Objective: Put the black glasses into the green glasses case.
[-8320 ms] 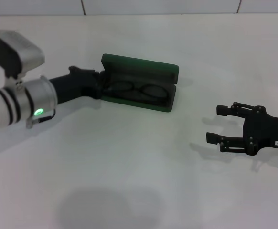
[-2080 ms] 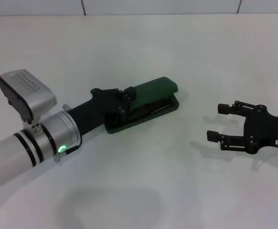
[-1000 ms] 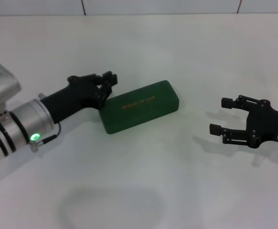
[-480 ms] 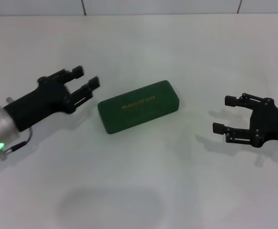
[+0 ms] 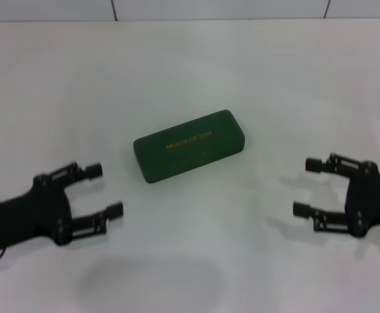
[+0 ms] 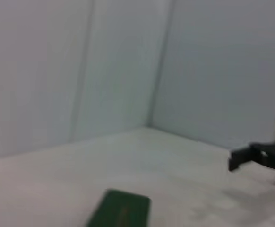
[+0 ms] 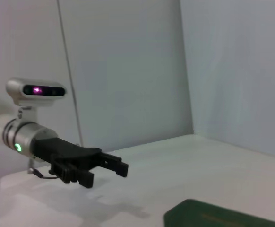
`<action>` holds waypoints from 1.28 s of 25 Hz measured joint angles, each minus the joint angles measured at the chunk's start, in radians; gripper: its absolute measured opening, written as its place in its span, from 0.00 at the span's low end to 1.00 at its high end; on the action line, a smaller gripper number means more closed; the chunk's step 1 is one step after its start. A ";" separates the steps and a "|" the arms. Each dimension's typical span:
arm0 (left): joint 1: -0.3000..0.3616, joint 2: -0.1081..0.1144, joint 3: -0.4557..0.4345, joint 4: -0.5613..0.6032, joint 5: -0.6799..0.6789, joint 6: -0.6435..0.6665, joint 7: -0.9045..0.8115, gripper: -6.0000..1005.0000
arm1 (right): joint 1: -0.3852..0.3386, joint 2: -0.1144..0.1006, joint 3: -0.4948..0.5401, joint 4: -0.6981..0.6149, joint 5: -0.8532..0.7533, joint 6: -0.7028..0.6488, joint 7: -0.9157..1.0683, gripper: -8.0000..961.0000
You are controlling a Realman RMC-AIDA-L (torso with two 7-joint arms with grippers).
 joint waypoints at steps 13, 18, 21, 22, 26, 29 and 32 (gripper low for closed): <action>0.014 0.002 -0.073 0.006 0.128 0.037 0.019 0.86 | -0.013 0.003 -0.024 0.108 -0.004 -0.072 -0.140 0.86; 0.017 0.008 -0.091 0.035 0.135 0.054 -0.010 0.86 | -0.014 0.003 -0.042 0.110 -0.005 -0.082 -0.143 0.86; 0.017 0.011 -0.100 0.036 0.143 0.082 -0.010 0.86 | -0.014 0.002 -0.046 0.112 -0.004 -0.082 -0.144 0.86; 0.017 0.012 -0.100 0.036 0.147 0.089 -0.011 0.86 | -0.015 0.002 -0.045 0.112 -0.004 -0.082 -0.144 0.86; 0.017 0.019 -0.101 0.036 0.169 0.096 -0.019 0.86 | -0.017 0.002 -0.040 0.112 0.001 -0.079 -0.148 0.86; 0.022 0.021 -0.101 0.036 0.177 0.097 -0.024 0.86 | -0.017 0.003 -0.037 0.112 0.002 -0.081 -0.151 0.86; 0.031 0.022 -0.101 0.036 0.178 0.097 -0.021 0.86 | -0.017 0.002 -0.037 0.112 0.002 -0.078 -0.152 0.86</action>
